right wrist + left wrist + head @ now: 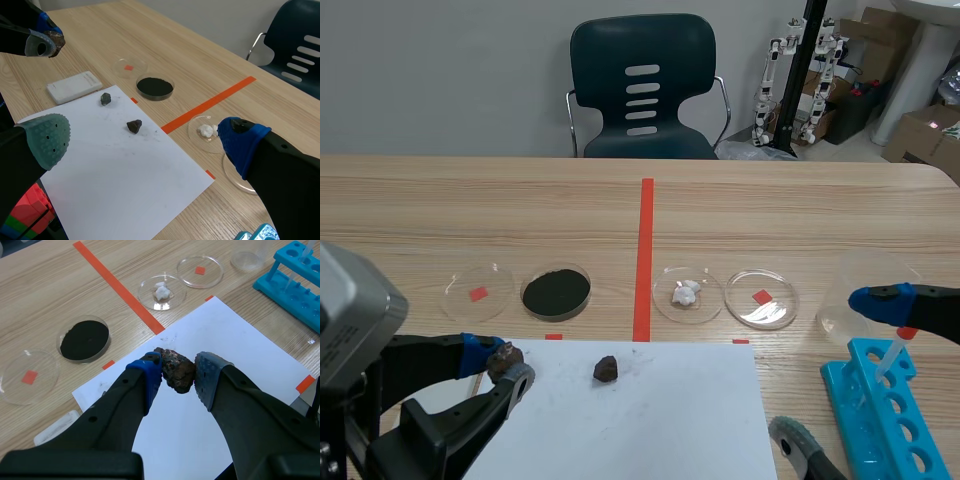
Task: Put the right mineral back
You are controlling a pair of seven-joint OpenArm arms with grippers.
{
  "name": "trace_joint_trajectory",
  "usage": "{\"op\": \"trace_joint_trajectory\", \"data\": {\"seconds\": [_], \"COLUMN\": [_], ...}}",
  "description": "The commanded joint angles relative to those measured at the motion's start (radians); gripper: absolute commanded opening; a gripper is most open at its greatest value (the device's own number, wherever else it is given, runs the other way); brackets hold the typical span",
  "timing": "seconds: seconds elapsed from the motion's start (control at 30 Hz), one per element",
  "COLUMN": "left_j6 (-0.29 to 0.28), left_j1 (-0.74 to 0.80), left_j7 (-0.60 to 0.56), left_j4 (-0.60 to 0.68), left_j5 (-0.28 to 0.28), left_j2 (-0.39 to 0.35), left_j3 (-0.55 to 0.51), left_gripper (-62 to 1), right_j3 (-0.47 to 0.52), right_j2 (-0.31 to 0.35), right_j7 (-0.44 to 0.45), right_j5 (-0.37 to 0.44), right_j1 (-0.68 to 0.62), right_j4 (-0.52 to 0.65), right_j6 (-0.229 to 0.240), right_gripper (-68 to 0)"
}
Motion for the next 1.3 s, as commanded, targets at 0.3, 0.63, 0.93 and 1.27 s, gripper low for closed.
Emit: {"op": "trace_joint_trajectory", "data": {"seconds": [0.3,0.63,0.93,1.27], "left_j6": [-0.003,-0.003,-0.003,-0.003], "left_j1": [-0.003,-0.016,-0.14,-0.419], "left_j7": [-0.014,-0.01,0.104,0.164], "left_j4": [0.014,0.013,-0.041,-0.266], "left_j5": [-0.005,-0.006,-0.019,-0.019], "left_j2": [-0.003,-0.002,0.0,0.015], "left_j3": [-0.003,-0.003,0.084,0.345], "left_gripper": [-47.7,-47.7,-47.7,-47.7], "right_j3": [0.011,0.011,0.011,0.011], "right_j2": [0.011,0.011,0.011,0.011], "right_j7": [0.015,0.015,0.015,0.015], "right_j5": [0.014,0.014,0.014,0.014], "right_j1": [0.002,0.002,0.002,0.002], "right_j4": [0.007,0.007,0.007,0.007], "right_j6": [0.001,0.001,0.001,0.001], "right_gripper": [-5.4,-5.4,-5.4,-5.4]}}
